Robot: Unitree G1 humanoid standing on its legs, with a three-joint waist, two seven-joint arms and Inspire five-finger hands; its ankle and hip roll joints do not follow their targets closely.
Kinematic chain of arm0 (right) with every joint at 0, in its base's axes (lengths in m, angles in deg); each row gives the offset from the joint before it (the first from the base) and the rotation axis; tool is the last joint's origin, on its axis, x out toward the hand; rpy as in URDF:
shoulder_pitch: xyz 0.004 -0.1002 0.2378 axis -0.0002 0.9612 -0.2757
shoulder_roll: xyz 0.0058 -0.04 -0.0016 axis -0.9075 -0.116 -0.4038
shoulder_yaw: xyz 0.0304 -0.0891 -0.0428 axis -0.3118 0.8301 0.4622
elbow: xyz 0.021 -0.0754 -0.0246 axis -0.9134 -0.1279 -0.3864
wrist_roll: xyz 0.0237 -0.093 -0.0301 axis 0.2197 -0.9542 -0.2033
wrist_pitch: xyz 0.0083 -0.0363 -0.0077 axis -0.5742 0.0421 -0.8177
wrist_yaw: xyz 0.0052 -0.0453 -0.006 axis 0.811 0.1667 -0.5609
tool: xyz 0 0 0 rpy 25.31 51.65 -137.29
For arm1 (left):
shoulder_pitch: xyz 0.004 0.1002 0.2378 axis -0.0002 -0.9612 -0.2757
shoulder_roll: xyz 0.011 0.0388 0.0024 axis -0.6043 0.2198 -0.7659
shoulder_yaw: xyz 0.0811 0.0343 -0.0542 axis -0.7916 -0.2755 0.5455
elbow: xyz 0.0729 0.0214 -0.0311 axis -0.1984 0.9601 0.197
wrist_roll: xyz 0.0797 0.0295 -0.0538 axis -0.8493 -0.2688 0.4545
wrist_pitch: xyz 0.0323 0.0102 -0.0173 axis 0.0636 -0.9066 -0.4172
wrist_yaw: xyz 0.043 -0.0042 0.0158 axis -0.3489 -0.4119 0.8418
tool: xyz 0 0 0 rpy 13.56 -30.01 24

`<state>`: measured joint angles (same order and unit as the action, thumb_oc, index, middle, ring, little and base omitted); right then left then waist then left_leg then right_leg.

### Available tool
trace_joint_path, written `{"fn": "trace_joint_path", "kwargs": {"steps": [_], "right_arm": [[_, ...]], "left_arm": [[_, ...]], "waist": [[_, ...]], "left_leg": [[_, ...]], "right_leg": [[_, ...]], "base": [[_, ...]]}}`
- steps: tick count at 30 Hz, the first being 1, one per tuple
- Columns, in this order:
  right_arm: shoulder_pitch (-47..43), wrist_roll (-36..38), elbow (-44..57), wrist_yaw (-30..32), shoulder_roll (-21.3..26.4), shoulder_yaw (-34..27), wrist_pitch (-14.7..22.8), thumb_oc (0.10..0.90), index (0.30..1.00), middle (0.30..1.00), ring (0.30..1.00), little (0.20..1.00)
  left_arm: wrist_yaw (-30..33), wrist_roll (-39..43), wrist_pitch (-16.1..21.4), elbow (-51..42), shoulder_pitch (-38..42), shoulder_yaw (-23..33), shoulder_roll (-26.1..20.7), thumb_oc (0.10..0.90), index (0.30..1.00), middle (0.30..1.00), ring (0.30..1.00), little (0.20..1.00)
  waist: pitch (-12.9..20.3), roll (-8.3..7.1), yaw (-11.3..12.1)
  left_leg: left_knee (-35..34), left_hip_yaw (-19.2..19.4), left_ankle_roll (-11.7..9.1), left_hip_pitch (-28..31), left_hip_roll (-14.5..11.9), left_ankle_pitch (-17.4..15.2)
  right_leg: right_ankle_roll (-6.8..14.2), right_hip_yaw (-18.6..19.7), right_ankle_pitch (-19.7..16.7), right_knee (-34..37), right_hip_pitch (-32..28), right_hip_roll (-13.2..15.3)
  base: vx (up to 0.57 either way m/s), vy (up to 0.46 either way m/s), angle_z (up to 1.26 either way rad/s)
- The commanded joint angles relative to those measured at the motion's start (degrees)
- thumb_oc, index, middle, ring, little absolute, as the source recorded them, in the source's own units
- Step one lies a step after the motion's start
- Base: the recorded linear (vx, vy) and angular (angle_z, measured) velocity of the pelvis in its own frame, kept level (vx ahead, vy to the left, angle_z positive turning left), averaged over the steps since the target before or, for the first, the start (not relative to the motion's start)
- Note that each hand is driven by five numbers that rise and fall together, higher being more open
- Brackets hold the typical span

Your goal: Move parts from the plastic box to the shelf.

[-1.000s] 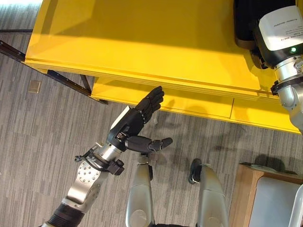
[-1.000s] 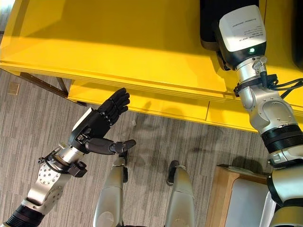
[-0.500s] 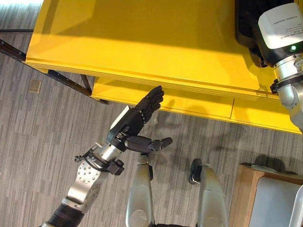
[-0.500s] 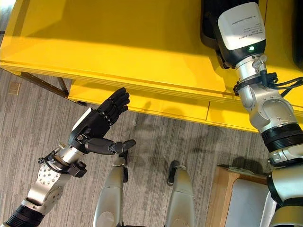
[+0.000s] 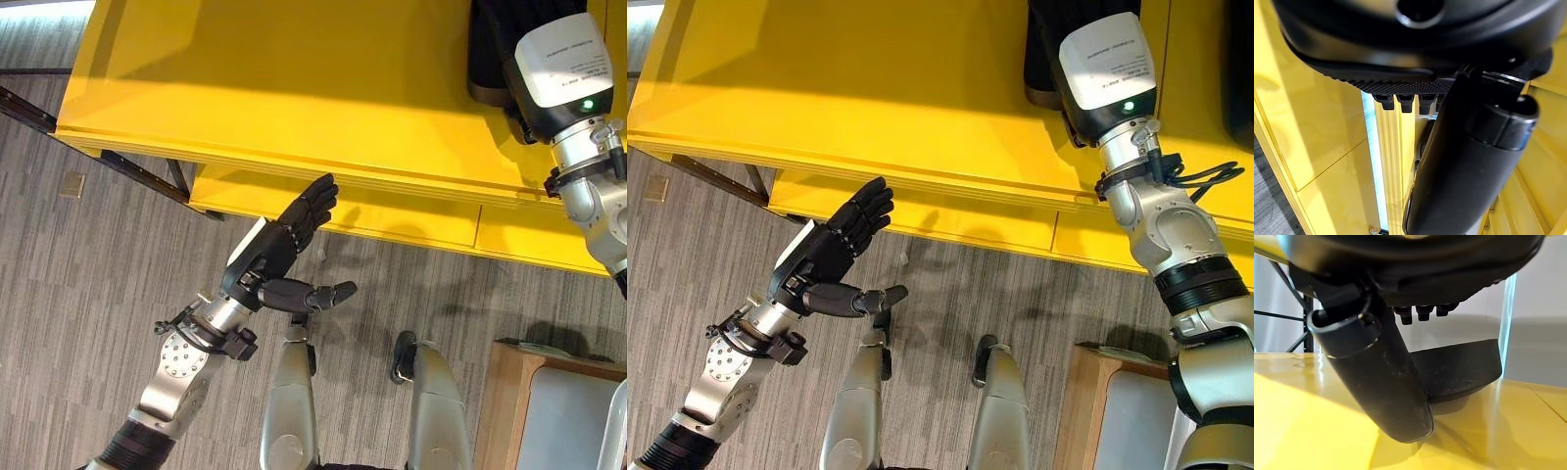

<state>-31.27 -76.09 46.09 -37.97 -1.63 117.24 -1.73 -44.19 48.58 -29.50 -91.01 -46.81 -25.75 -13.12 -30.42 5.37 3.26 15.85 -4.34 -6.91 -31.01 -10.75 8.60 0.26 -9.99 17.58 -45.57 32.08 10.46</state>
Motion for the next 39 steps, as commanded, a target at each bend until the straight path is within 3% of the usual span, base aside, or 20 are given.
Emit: {"fn": "trace_joint_path", "kwargs": {"steps": [1,7,23,39], "right_arm": [[-5.9,-0.6,5.6,2.8,0.7,-2.7,0.9,0.9,1.0,1.0,1.0,1.0],[-3.8,-0.2,8.5,2.8,-0.4,-4.1,2.0,0.9,1.0,1.0,1.0,1.0],[-2.5,-0.7,8.7,5.3,-2.1,-6.8,-4.1,0.9,1.0,1.0,1.0,1.0],[-1.9,-0.3,7.7,8.0,-1.5,-8.1,-1.3,0.9,1.0,1.0,1.0,1.0]], "left_arm": [[-0.3,1.1,7.0,-7.2,1.6,2.5,0.9,0.9,1.0,1.0,1.0,1.0],[0.1,0.8,6.8,-7.4,1.7,2.7,1.3,0.9,1.0,1.0,1.0,1.0],[1.5,0.4,6.5,-7.3,3.0,2.0,2.0,0.9,1.0,1.0,1.0,1.0],[1.3,0.9,6.6,-7.9,2.4,1.7,2.2,0.9,1.0,1.0,1.0,1.0]], "waist": [[2.2,-0.05,-0.8],[2.4,-0.15,-1.3],[2.6,0.05,-2.3],[3.1,0.14,-2.7]], "left_leg": [[0.6,4.9,2.7,5.7,0.1,-5.9],[0.1,5.2,2.7,6.2,-0.1,-5.8],[-0.2,5.7,2.7,6.8,-0.2,-6.1],[-0.2,6.0,2.6,7.3,-0.3,-6.4]], "right_leg": [[0.5,3.7,2.7,-0.4,-2.8,-2.5],[0.7,4.0,2.3,0.6,-3.3,-2.7],[0.7,4.7,1.7,1.8,-3.6,-2.9],[0.6,5.0,1.8,1.6,-3.6,-2.6]], "base": [[0.0,0.0,0.0],[0.0,0.0,0.0],[0.0,0.005,-0.02],[0.0,0.002,0.0]]}}
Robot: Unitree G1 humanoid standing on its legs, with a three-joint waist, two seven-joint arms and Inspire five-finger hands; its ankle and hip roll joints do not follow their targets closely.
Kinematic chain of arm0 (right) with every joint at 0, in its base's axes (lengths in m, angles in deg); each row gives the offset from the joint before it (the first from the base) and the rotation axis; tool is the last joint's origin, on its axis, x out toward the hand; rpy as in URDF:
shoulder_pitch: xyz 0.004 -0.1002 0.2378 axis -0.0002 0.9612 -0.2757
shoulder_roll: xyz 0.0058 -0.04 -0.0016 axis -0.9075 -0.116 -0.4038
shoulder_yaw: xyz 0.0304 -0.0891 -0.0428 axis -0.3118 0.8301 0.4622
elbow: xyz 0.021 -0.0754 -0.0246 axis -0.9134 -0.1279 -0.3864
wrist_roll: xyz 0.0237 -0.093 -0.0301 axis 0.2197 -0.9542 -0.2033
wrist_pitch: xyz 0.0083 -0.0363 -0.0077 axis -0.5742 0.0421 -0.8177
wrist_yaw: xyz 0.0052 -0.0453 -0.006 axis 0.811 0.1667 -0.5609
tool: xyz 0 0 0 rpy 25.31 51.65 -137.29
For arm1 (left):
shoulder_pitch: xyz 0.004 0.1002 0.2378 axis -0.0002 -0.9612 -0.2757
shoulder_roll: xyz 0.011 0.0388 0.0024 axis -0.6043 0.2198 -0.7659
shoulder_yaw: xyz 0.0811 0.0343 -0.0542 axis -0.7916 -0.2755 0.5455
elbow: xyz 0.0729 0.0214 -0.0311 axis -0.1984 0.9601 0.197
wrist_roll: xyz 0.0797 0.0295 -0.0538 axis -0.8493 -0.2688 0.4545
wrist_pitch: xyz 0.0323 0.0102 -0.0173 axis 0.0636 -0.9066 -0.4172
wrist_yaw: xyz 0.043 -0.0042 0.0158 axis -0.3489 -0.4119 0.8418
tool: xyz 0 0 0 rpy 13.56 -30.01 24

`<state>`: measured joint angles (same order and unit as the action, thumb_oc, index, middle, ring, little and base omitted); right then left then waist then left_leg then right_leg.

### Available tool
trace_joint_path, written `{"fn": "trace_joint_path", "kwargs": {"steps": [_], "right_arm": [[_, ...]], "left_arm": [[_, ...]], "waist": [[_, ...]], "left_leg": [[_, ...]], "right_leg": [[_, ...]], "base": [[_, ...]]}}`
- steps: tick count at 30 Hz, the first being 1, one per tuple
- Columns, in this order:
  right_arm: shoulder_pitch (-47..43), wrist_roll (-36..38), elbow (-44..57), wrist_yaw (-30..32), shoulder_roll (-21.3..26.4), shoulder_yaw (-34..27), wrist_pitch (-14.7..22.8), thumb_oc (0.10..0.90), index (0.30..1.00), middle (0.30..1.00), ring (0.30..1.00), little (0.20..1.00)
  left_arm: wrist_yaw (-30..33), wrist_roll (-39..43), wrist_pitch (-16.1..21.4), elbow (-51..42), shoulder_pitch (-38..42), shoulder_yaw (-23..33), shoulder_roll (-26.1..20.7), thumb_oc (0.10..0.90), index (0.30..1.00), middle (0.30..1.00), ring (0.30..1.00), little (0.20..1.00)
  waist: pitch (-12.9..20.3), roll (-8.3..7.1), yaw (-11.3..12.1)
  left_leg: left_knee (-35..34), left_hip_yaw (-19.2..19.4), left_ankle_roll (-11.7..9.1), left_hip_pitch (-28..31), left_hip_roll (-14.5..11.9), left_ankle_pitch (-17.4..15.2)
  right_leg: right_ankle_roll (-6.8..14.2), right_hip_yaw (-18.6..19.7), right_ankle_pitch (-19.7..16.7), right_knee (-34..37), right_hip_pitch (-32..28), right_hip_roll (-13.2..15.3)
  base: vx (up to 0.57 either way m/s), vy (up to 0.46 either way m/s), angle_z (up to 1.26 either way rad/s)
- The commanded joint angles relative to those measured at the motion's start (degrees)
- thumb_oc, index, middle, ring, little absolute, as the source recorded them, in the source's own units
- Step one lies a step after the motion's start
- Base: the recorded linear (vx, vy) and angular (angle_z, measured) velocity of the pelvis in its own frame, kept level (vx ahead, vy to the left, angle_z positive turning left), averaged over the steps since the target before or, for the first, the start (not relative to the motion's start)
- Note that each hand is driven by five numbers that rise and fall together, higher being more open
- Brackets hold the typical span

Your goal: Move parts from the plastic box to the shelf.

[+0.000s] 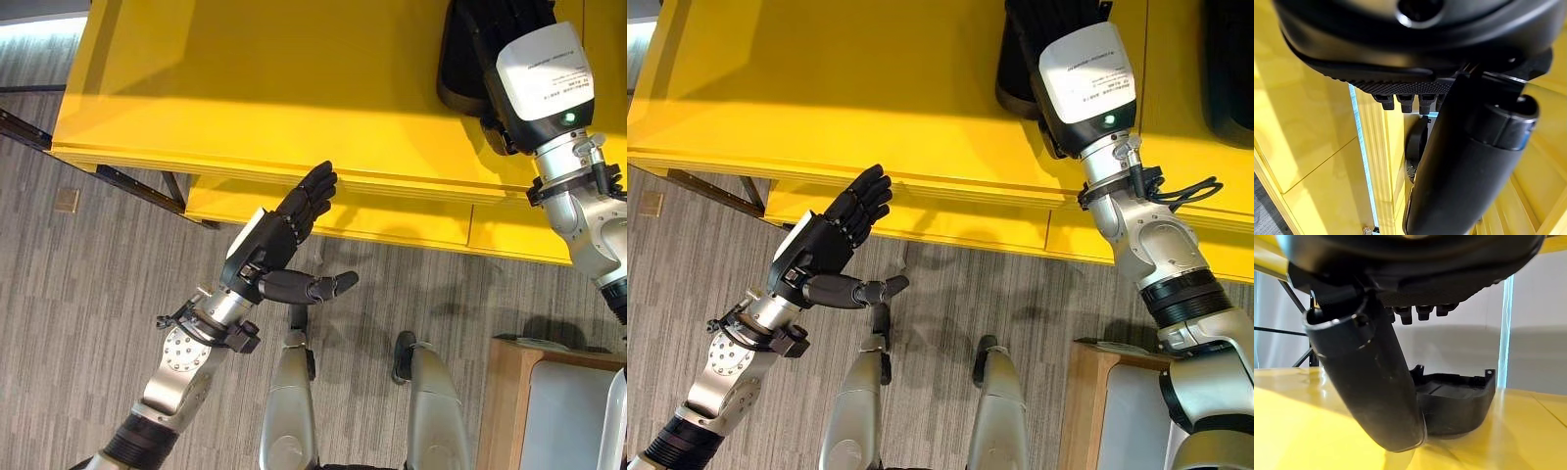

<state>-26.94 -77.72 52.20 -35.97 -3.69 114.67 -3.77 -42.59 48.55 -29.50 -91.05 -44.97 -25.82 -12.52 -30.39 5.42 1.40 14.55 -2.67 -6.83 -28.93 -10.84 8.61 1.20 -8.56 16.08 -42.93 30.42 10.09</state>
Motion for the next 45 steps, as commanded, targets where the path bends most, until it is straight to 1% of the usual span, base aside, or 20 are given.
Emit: {"fn": "trace_joint_path", "kwargs": {"steps": [1,6,11,12,13,15,16,17,20,22,24,26,27,29,31,32,33,38,40,45], "right_arm": [[-6.2,1.3,1.6,6.0,0.6,-5.5,0.7,0.9,1.0,1.0,1.0,1.0],[-5.6,0.1,2.8,4.3,-0.1,-5.4,-0.8,0.9,1.0,1.0,1.0,1.0],[-5.0,0.7,1.9,8.6,-0.5,-5.6,-1.0,0.9,1.0,1.0,1.0,1.0],[-4.9,4.1,2.1,10.9,-1.1,-6.2,1.4,0.9,1.0,1.0,1.0,1.0],[-4.8,6.6,2.6,11.4,-1.6,-6.9,5.2,0.9,1.0,1.0,1.0,1.0],[-2.6,13.1,8.9,7.4,-4.1,-9.9,8.6,0.9,1.0,1.0,1.0,1.0],[-1.3,16.0,13.7,5.2,-6.7,-11.6,9.1,0.9,1.0,1.0,1.0,1.0],[-0.3,16.7,17.0,5.2,-8.3,-12.8,7.5,0.9,1.0,1.0,1.0,1.0],[1.6,13.1,21.8,8.5,-11.5,-15.5,6.3,0.9,1.0,1.0,1.0,1.0],[2.3,3.2,26.4,10.7,-13.1,-16.7,4.4,0.9,1.0,1.0,1.0,1.0],[3.5,1.7,28.8,10.1,-12.7,-17.0,4.6,0.9,1.0,1.0,1.0,1.0],[4.4,4.3,28.7,9.6,-12.6,-16.5,4.8,0.9,1.0,1.0,1.0,1.0],[6.3,7.0,29.2,9.6,-12.9,-16.8,5.4,0.9,1.0,1.0,1.0,1.0],[16.3,16.6,32.1,11.1,-16.0,-19.0,7.5,0.9,1.0,1.0,1.0,1.0],[35.6,22.9,38.1,15.8,-19.9,-24.3,17.6,0.9,1.0,1.0,1.0,1.0],[40.3,25.3,39.9,17.2,-21.4,-25.5,19.8,0.9,1.0,1.0,1.0,1.0],[48.0,28.2,42.9,18.2,-24.5,-28.4,22.5,0.9,1.0,1.0,1.0,1.0],[58.3,33.6,44.4,18.8,-25.6,-34.7,24.3,0.9,1.0,1.0,1.0,1.0],[61.9,37.5,44.1,18.1,-25.4,-38.5,24.6,0.9,1.0,1.0,1.0,1.0],[65.1,39.4,44.0,19.9,-25.9,-43.1,23.1,0.9,1.0,1.0,1.0,1.0]], "left_arm": [[-0.3,0.9,6.6,-7.8,0.5,1.8,1.6,0.9,1.0,1.0,1.0,1.0],[-0.2,0.8,6.4,-7.8,0.8,1.6,2.0,0.9,1.0,1.0,1.0,1.0],[0.4,1.0,6.8,-7.6,0.7,1.4,2.1,0.9,1.0,1.0,1.0,1.0],[0.6,1.1,6.8,-7.7,0.7,1.3,2.2,0.9,1.0,1.0,1.0,1.0],[1.0,1.1,6.7,-8.0,0.6,1.3,2.1,0.9,1.0,1.0,1.0,1.0],[2.1,1.3,6.7,-8.2,0.6,1.4,2.3,0.9,1.0,1.0,1.0,1.0],[3.0,0.6,6.5,-8.8,0.4,1.7,3.1,0.9,1.0,1.0,1.0,1.0],[3.5,0.4,6.4,-9.1,0.3,2.0,3.6,0.9,1.0,1.0,1.0,1.0],[4.5,-0.7,6.0,-9.5,0.3,2.1,4.7,0.9,1.0,1.0,1.0,1.0],[5.7,-1.1,6.5,-9.2,0.4,1.1,5.9,0.9,1.0,1.0,1.0,1.0],[5.8,-0.9,7.6,-9.2,-0.6,0.6,6.1,0.9,1.0,1.0,1.0,1.0],[5.8,-0.8,8.6,-9.2,-1.6,0.6,6.6,0.9,1.0,1.0,1.0,1.0],[5.7,-0.8,9.3,-9.0,-2.3,0.7,6.7,0.9,1.0,1.0,1.0,1.0],[6.7,-0.7,9.9,-9.3,-4.4,2.0,7.7,0.9,1.0,1.0,1.0,1.0],[7.8,-1.6,10.6,-9.7,-8.9,4.6,9.4,0.9,1.0,1.0,1.0,1.0],[8.6,-1.9,10.8,-9.8,-10.1,4.9,9.8,0.9,1.0,1.0,1.0,1.0],[9.3,-2.7,10.8,-9.6,-11.6,6.6,10.3,0.9,1.0,1.0,1.0,1.0],[10.5,-1.0,11.0,-9.3,-15.0,9.5,10.0,0.9,1.0,1.0,1.0,1.0],[11.3,-0.1,10.8,-9.3,-17.0,11.4,9.3,0.9,1.0,1.0,1.0,1.0],[11.0,0.7,11.6,-9.2,-20.3,13.8,8.7,0.9,1.0,1.0,1.0,1.0]], "waist": [[3.1,0.09,-0.8],[3.3,0.23,-1.2],[3.4,0.49,-1.5],[3.5,0.56,-1.6],[3.6,0.55,-1.7],[3.8,0.61,-2.4],[3.8,0.6,-2.6],[3.8,0.68,-2.9],[4.0,1.02,-3.6],[4.2,1.76,-4.3],[4.7,2.09,-4.8],[5.1,2.27,-5.0],[5.5,2.16,-5.5],[6.6,1.76,-7.5],[9.4,0.7,-11.2],[10.3,0.38,-12.2],[12.1,-0.4,-14.4],[15.0,-1.65,-17.3],[16.3,-2.68,-18.3],[18.3,-4.0,-18.9]], "left_leg": [[1.1,4.3,2.6,5.3,-0.2,-6.4],[0.9,4.6,2.5,5.7,-0.2,-6.6],[0.7,4.9,2.6,6.4,-0.3,-6.8],[0.6,5.0,2.6,6.6,-0.3,-6.8],[0.6,5.0,2.6,6.9,-0.3,-7.1],[0.0,5.4,2.5,7.5,-0.4,-6.8],[-0.2,5.6,2.7,7.9,-0.4,-7.1],[-0.3,5.8,2.6,8.1,-0.5,-7.0],[-0.4,6.4,2.7,8.4,-0.7,-7.3],[-0.6,7.0,2.7,9.1,-0.3,-7.6],[-1.3,7.3,2.5,10.1,-0.2,-7.6],[-2.0,7.6,2.3,11.3,-0.1,-7.7],[-2.6,7.8,2.2,12.1,-0.3,-7.6],[-4.3,8.8,1.9,14.8,-0.8,-7.8],[-7.1,11.4,2.0,19.5,-1.9,-8.1],[-8.5,12.4,2.1,21.2,-2.2,-8.0],[-10.7,14.3,1.9,23.8,-2.6,-8.0],[-12.7,17.7,1.9,27.4,-2.5,-8.7],[-12.8,19.4,2.2,29.5,-1.8,-10.1],[-12.8,21.9,3.5,32.1,0.1,-12.5]], "right_leg": [[-0.3,3.6,3.3,-1.1,-2.0,-2.3],[-0.3,3.9,3.2,-0.8,-2.0,-2.1],[-0.3,4.2,3.0,-0.4,-2.4,-2.1],[-0.3,4.4,3.0,-0.2,-2.5,-2.2],[-0.4,4.5,3.0,0.0,-2.8,-2.2],[-0.2,4.9,2.8,0.4,-2.9,-2.3],[-0.1,5.3,2.6,0.7,-3.1,-2.2],[-0.1,5.4,2.5,0.9,-3.1,-2.2],[-0.3,6.0,2.1,1.2,-2.8,-2.4],[-0.3,6.5,1.9,1.5,-2.9,-2.3],[-0.3,6.6,1.7,2.3,-3.5,-2.1],[-0.4,6.8,1.6,3.2,-4.3,-2.1],[-0.2,6.9,1.4,3.9,-5.0,-2.1],[0.1,7.7,0.4,7.2,-7.4,-2.0],[1.4,9.2,-2.2,13.2,-11.5,-1.7],[1.9,9.7,-3.1,15.6,-13.1,-1.5],[3.1,10.4,-4.9,20.0,-15.8,-1.3],[4.8,10.8,-7.8,26.8,-20.3,-0.8],[5.8,10.6,-9.3,30.4,-22.9,-0.2],[7.2,10.6,-12.0,34.7,-25.6,0.5]], "base": [[0.0,0.0,0.0],[0.0,0.0,0.0],[0.01,0.027,-0.01],[0.01,0.039,-0.06],[0.02,0.061,-0.06],[0.02,0.075,-0.1],[0.02,0.081,-0.12],[0.02,0.078,-0.09],[0.0,0.088,-0.1],[0.0,0.155,-0.17],[0.0,0.129,-0.12],[0.0,0.131,-0.13],[0.04,0.236,-0.03],[0.08,0.264,0.01],[0.18,0.301,-0.2],[0.2,0.335,-0.45],[0.11,0.225,-0.48],[0.06,0.128,-0.35],[0.04,0.111,-0.14],[0.01,0.109,-0.13]]}}
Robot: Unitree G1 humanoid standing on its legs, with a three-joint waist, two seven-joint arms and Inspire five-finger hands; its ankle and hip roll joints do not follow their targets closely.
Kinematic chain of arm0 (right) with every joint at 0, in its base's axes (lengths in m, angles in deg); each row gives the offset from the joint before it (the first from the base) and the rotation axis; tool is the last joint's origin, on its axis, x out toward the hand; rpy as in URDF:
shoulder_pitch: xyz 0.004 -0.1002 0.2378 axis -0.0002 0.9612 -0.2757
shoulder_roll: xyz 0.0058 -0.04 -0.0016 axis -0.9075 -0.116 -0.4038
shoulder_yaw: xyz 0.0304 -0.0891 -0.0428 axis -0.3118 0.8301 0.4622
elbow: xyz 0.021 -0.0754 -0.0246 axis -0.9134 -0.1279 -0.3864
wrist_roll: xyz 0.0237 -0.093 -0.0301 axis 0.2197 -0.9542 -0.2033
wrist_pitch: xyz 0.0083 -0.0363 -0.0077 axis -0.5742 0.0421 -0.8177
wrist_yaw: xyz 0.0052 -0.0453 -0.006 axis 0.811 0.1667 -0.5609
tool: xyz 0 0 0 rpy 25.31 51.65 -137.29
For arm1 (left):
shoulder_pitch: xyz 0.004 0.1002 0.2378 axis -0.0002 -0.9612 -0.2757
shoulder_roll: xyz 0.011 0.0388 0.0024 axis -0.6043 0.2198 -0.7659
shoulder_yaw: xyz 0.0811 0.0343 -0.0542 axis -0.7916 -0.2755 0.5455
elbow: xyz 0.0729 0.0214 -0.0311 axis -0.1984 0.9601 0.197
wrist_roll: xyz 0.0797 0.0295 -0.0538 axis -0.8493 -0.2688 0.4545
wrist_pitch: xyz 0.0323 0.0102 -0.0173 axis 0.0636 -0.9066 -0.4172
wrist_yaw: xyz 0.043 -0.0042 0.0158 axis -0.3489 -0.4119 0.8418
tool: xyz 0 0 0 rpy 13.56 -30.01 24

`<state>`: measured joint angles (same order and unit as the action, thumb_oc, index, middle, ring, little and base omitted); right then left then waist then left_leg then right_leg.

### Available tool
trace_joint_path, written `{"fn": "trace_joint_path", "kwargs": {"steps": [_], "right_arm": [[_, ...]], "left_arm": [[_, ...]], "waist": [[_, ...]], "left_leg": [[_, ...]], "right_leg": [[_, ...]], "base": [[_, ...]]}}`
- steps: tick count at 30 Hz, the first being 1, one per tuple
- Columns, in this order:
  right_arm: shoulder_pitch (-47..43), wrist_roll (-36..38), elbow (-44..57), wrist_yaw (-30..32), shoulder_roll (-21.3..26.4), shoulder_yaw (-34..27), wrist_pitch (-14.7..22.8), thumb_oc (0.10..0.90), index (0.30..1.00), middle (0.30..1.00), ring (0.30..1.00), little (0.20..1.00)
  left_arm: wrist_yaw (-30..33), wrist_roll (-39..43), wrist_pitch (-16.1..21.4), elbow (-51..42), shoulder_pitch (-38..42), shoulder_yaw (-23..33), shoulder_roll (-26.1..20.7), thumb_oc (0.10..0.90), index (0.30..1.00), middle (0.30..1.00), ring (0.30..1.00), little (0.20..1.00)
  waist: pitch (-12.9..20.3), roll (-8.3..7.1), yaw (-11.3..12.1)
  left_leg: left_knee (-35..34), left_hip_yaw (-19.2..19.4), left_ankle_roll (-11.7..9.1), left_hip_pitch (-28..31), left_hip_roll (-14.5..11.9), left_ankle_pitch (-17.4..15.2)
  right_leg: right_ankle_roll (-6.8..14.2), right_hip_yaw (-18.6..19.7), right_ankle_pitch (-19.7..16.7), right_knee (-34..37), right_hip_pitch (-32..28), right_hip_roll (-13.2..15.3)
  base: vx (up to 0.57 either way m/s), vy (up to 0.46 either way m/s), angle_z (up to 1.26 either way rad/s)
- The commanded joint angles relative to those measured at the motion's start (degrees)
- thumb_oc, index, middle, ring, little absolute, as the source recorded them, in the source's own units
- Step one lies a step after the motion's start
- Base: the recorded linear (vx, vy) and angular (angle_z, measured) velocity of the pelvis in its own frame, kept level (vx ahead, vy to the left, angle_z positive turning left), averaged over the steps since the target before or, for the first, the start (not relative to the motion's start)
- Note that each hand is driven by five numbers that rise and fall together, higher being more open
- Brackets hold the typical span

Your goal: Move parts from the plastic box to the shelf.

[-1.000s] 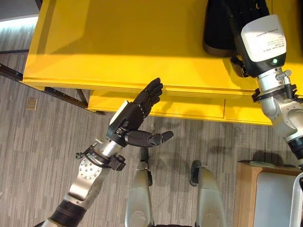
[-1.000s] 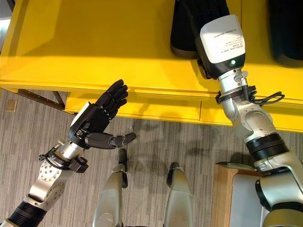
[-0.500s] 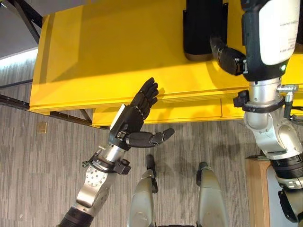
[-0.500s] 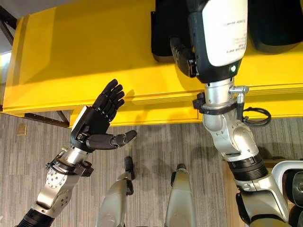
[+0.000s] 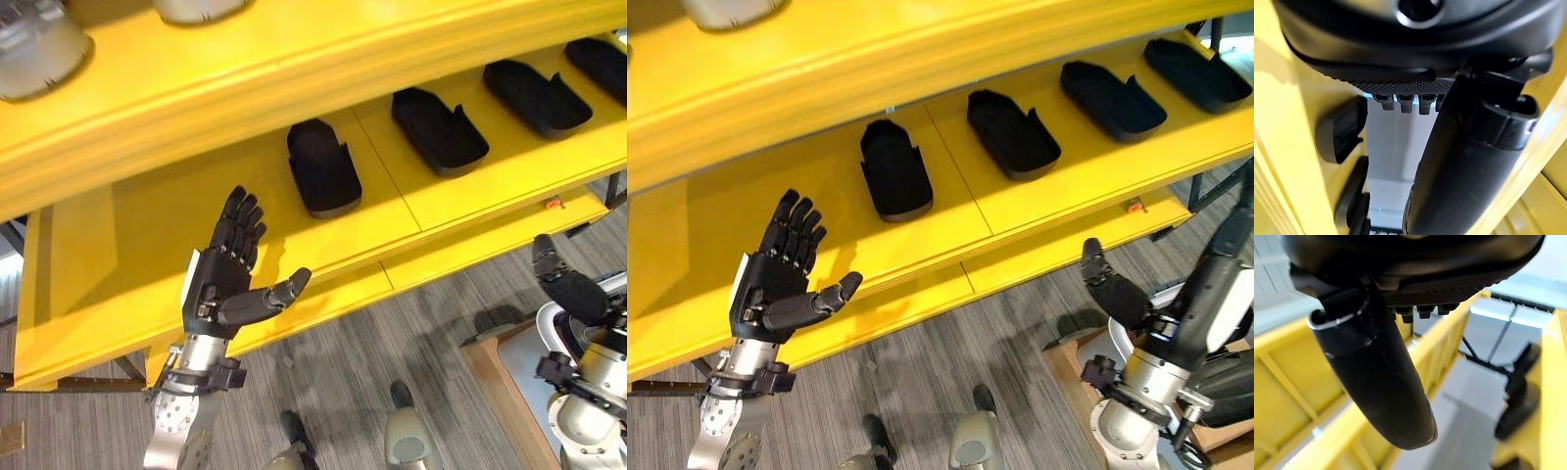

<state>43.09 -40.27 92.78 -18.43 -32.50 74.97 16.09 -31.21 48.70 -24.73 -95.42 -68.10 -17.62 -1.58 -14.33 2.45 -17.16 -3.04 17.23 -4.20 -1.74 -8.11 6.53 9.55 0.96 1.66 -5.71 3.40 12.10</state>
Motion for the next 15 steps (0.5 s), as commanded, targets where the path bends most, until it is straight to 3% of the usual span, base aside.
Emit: {"fn": "trace_joint_path", "kwargs": {"steps": [1,6,12,15], "right_arm": [[-4.6,3.6,3.0,2.4,2.8,-4.1,2.6,0.9,1.0,1.0,1.0,1.0],[-3.0,2.9,0.4,2.8,1.9,-7.1,-0.3,0.9,1.0,1.0,1.0,1.0],[-2.2,8.3,-5.8,0.8,1.9,-7.8,-7.9,0.9,1.0,1.0,1.0,1.0],[-2.1,8.2,-9.9,1.1,1.7,-7.3,-8.5,0.9,1.0,1.0,1.0,1.0]], "left_arm": [[-0.4,0.5,7.0,-4.7,2.4,5.9,-2.3,0.9,1.0,1.0,1.0,1.0],[-3.7,1.6,7.6,-4.6,1.0,8.4,-2.7,0.9,1.0,1.0,1.0,1.0],[-11.5,4.7,9.8,-3.1,2.7,8.2,-3.6,0.9,1.0,1.0,1.0,1.0],[-15.0,6.7,10.6,-1.7,5.7,6.5,-4.2,0.9,1.0,1.0,1.0,1.0]], "waist": [[2.6,-1.24,-0.3],[3.9,-2.26,-0.4],[4.2,-2.41,-1.6],[4.0,-2.45,-2.7]], "left_leg": [[4.6,2.5,1.1,5.4,-2.1,-10.7],[5.2,5.0,2.5,7.1,-0.1,-12.9],[7.5,7.3,4.5,8.5,2.2,-16.9],[8.7,8.7,5.6,8.6,3.2,-18.1]], "right_leg": [[-0.8,1.0,1.8,-1.6,0.9,-1.4],[0.7,0.7,-1.3,2.2,-0.5,-0.2],[3.0,1.0,-3.8,4.9,-1.1,1.7],[4.2,0.8,-6.5,6.6,-0.4,2.6]], "base": [[0.0,0.212,-0.22],[-0.01,0.172,-0.14],[0.02,0.23,-0.16],[-0.02,0.203,-0.05]]}}
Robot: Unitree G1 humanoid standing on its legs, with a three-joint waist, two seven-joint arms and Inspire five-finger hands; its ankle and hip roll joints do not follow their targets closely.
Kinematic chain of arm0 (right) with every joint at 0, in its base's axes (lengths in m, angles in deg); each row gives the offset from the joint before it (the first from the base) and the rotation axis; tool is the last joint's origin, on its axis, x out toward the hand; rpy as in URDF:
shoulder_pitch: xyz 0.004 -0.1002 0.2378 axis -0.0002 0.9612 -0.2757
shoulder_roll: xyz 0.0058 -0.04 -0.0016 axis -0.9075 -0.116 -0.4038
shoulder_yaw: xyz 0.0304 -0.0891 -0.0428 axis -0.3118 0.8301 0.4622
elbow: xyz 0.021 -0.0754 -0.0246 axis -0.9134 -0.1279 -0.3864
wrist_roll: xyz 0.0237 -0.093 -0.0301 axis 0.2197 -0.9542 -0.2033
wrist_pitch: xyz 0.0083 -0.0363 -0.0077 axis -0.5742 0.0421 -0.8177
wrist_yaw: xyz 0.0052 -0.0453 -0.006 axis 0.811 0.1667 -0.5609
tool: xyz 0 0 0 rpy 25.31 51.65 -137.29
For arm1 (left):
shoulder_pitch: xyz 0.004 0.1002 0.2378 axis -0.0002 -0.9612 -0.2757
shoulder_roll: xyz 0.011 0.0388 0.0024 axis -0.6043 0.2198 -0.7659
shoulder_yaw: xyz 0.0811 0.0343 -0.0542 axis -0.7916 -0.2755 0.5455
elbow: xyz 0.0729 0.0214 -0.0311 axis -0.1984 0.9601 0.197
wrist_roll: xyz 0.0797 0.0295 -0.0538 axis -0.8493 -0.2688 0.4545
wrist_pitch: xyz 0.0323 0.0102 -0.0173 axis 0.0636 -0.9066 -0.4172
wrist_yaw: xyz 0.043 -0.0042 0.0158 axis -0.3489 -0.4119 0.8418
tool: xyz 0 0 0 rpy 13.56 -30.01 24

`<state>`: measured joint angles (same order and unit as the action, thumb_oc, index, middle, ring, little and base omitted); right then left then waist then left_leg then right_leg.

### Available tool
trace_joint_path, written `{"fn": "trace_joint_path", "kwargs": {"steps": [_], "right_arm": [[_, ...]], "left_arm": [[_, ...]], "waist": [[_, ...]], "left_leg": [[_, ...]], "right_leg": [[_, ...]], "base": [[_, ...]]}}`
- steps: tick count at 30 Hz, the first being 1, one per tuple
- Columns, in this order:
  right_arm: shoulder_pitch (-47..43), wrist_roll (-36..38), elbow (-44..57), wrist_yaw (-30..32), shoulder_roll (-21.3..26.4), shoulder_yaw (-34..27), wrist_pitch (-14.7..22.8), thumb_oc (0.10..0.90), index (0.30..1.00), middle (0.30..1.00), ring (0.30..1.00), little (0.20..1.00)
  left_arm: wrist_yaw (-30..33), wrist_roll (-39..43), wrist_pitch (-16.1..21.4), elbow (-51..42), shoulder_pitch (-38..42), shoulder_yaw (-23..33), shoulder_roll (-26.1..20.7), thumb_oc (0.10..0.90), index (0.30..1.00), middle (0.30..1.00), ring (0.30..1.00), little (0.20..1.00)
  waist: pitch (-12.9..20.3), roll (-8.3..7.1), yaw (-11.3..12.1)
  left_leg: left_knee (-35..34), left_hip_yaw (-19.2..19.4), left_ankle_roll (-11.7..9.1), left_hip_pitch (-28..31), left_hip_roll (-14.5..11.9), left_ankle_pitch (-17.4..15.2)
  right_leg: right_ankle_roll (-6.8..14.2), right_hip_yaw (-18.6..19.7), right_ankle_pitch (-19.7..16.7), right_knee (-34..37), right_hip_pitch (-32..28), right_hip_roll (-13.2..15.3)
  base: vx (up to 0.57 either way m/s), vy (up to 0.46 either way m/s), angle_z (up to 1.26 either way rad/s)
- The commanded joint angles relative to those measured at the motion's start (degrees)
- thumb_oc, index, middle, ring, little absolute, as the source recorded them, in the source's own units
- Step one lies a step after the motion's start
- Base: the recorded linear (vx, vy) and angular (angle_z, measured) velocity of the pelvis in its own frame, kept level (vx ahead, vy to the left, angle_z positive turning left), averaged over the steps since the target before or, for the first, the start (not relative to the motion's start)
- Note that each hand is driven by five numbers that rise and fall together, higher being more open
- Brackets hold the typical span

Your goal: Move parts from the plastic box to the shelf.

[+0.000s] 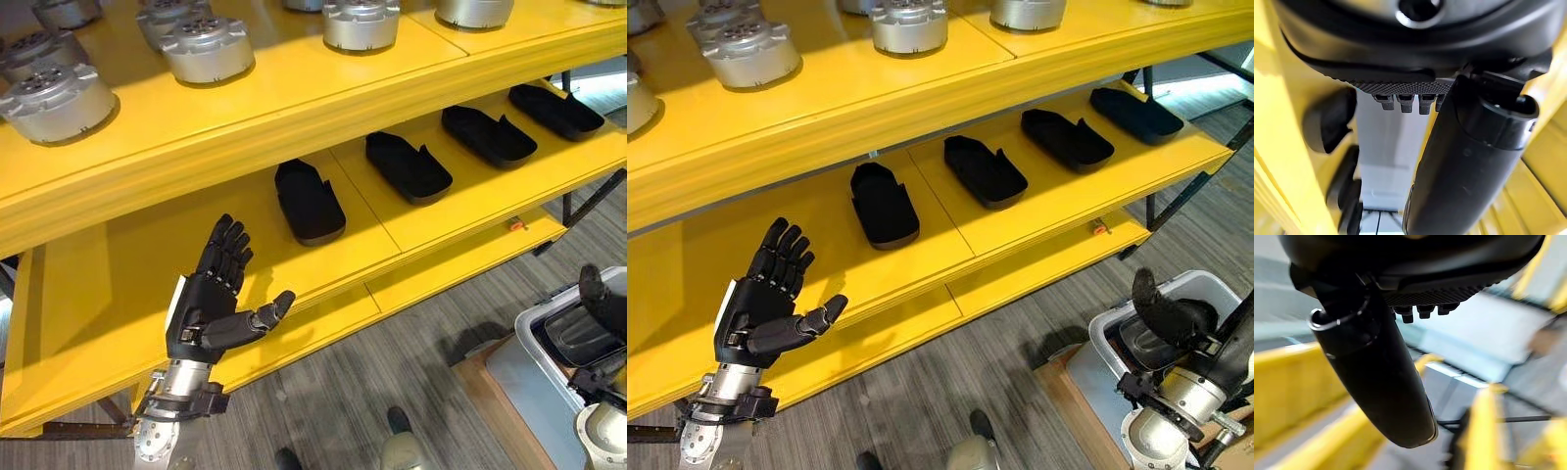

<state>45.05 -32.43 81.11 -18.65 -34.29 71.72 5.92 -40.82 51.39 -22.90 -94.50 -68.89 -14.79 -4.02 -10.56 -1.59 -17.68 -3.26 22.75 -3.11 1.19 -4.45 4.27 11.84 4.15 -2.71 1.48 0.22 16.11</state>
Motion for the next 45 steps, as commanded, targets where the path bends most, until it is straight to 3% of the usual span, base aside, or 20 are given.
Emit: {"fn": "trace_joint_path", "kwargs": {"steps": [1,3,5,8,11,14,15,17,18,21,24,27,30,37,41,45], "right_arm": [[-4.1,0.4,0.9,1.2,3.5,-3.8,1.0,0.9,1.0,1.0,1.0,1.0],[-4.5,0.0,-0.3,1.3,3.6,-3.6,0.0,0.9,1.0,1.0,1.0,1.0],[-5.5,-0.7,-2.4,0.6,3.9,-2.5,-1.8,0.9,1.0,1.0,1.0,1.0],[-6.8,-2.0,-4.1,-0.1,4.3,-0.7,-3.5,0.9,1.0,1.0,1.0,1.0],[-5.6,-1.0,-5.1,1.2,3.7,-1.1,-4.6,0.9,1.0,1.0,1.0,1.0],[-3.7,-0.4,-6.0,2.7,3.2,-2.2,-1.9,0.9,1.0,1.0,1.0,1.0],[-3.5,0.0,-6.7,3.0,3.0,-2.4,-0.5,0.9,1.0,1.0,1.0,1.0],[-4.7,0.5,-7.7,2.5,3.5,-2.0,0.1,0.9,1.0,1.0,1.0,1.0],[-5.7,-3.7,-8.4,2.7,4.3,-1.6,0.6,0.9,1.0,1.0,1.0,1.0],[-6.2,-10.6,-7.8,3.7,6.0,-0.9,0.0,0.9,1.0,1.0,1.0,1.0],[-5.9,-15.2,-6.1,4.7,7.7,-0.1,-2.2,0.9,1.0,1.0,1.0,1.0],[-6.3,-14.7,-4.9,5.7,10.1,1.3,-3.6,0.9,1.0,1.0,1.0,1.0],[-6.9,-13.6,-5.5,5.8,11.4,3.1,-3.5,0.9,1.0,1.0,1.0,1.0],[-6.5,-12.8,-7.8,6.7,11.5,3.8,-3.5,0.9,1.0,1.0,1.0,1.0],[-7.2,-15.8,-8.5,6.9,12.2,4.3,-2.9,0.9,1.0,1.0,1.0,1.0],[-7.8,-19.1,-7.6,6.4,13.6,5.3,-1.2,0.9,1.0,1.0,1.0,1.0]], "left_arm": [[-5.6,4.2,8.7,-2.4,7.6,3.1,-2.0,0.9,1.0,1.0,1.0,1.0],[-5.1,3.7,8.1,-2.1,8.9,2.2,-2.2,0.9,1.0,1.0,1.0,1.0],[-2.5,1.4,7.3,-1.4,10.9,1.3,-2.2,0.9,1.0,1.0,1.0,1.0],[0.8,-0.5,6.1,-0.9,11.2,1.2,-1.7,0.9,1.0,1.0,1.0,1.0],[1.5,-1.7,4.9,-1.2,10.4,1.2,-2.4,0.9,1.0,1.0,1.0,1.0],[2.2,-0.9,4.5,-1.4,8.5,1.6,-2.9,0.9,1.0,1.0,1.0,1.0],[5.3,-0.6,4.4,-1.6,7.1,2.0,-3.2,0.9,1.0,1.0,1.0,1.0],[8.5,-0.5,4.4,-1.3,7.3,2.4,-3.1,0.9,1.0,1.0,1.0,1.0],[11.3,0.2,3.7,-1.6,7.7,3.1,-2.9,0.9,1.0,1.0,1.0,1.0],[14.7,4.5,1.0,-1.5,8.4,4.2,-0.8,0.9,1.0,1.0,1.0,1.0],[11.9,6.8,-1.4,-2.5,8.5,3.8,2.0,0.9,1.0,1.0,1.0,1.0],[9.8,4.7,-2.3,-3.2,7.9,2.1,2.9,0.9,1.0,1.0,1.0,1.0],[10.5,3.0,0.4,-2.8,7.1,0.4,2.5,0.9,1.0,1.0,1.0,1.0],[7.0,4.3,0.3,-0.2,10.6,-0.7,2.1,0.9,1.0,1.0,1.0,1.0],[6.0,4.6,1.1,-0.7,13.4,-2.5,3.1,0.9,1.0,1.0,1.0,1.0],[6.7,5.2,2.0,-1.0,16.3,-3.8,3.9,0.9,1.0,1.0,1.0,1.0]], "waist": [[0.1,1.54,-2.6],[-0.2,1.45,-2.7],[-0.8,1.27,-2.8],[-1.4,1.22,-1.6],[-1.8,1.94,-1.3],[-1.8,2.91,-0.6],[-1.4,3.18,0.9],[-0.8,2.67,2.5],[-0.5,1.78,3.6],[-0.5,1.07,4.0],[-0.8,0.97,4.4],[-1.4,1.12,4.3],[-1.9,1.37,4.2],[-2.1,2.96,1.0],[-2.6,4.61,-0.8],[-3.0,5.65,-2.2]], "left_leg": [[9.0,3.7,4.9,5.9,-0.1,-16.1],[9.0,4.4,5.3,6.3,0.3,-16.6],[8.0,6.3,5.4,7.5,0.4,-16.5],[5.9,8.4,4.9,8.7,0.4,-15.1],[6.7,7.9,5.4,6.8,-0.9,-13.9],[7.9,7.1,5.3,4.7,-3.0,-12.8],[9.2,7.3,5.6,2.6,-4.5,-12.7],[11.8,7.7,5.3,-1.4,-6.0,-12.3],[14.7,7.9,4.7,-5.2,-7.2,-11.9],[15.5,7.3,3.7,-7.2,-7.8,-10.6],[13.9,5.8,2.8,-7.1,-8.3,-8.6],[11.5,3.6,1.7,-5.7,-8.7,-6.9],[9.6,0.0,0.5,-4.1,-9.9,-6.1],[8.1,-2.1,0.0,-0.9,-10.3,-6.5],[9.0,-3.8,-0.2,-0.9,-9.8,-7.1],[9.5,-4.5,-0.1,-1.5,-11.0,-5.7]], "right_leg": [[2.4,-2.8,-3.5,0.4,3.2,-1.0],[2.9,-3.5,-5.6,1.7,3.9,-0.7],[3.2,-7.1,-8.6,2.9,5.9,-0.6],[3.2,-11.8,-10.0,1.1,7.7,-0.9],[1.7,-9.9,-5.7,-11.1,8.4,0.4],[-0.8,-10.1,-1.0,-19.0,7.1,0.6],[-2.5,-11.9,2.5,-23.9,5.4,1.6],[-4.0,-13.7,7.7,-21.9,1.6,0.4],[-4.2,-15.5,11.6,-18.5,-1.8,-1.5],[-5.4,-16.1,13.9,-15.4,-3.8,-4.8],[-6.4,-16.7,14.6,-15.7,-3.7,-6.6],[-7.4,-16.4,14.7,-16.3,-2.8,-7.7],[-7.8,-15.0,15.3,-18.5,-0.9,-8.0],[-8.6,-10.8,16.5,-21.9,2.3,-8.8],[-9.3,-8.1,17.3,-24.2,4.6,-9.3],[-10.7,-7.7,17.6,-26.9,7.2,-10.1]], "base": [[0.0,0.228,-0.17],[0.01,0.158,-0.32],[0.0,0.113,-0.53],[-0.08,0.026,-1.21],[-0.23,-0.091,-1.23],[-0.26,-0.22,-0.23],[-0.38,-0.333,-0.16],[-0.41,-0.448,-0.63],[-0.36,-0.489,-0.54],[-0.26,-0.32,-0.89],[-0.18,-0.224,-0.52],[-0.12,-0.128,-0.43],[-0.03,-0.019,-0.49],[-0.01,-0.005,-0.41],[-0.09,-0.058,-0.14],[-0.13,-0.102,-0.14]]}}
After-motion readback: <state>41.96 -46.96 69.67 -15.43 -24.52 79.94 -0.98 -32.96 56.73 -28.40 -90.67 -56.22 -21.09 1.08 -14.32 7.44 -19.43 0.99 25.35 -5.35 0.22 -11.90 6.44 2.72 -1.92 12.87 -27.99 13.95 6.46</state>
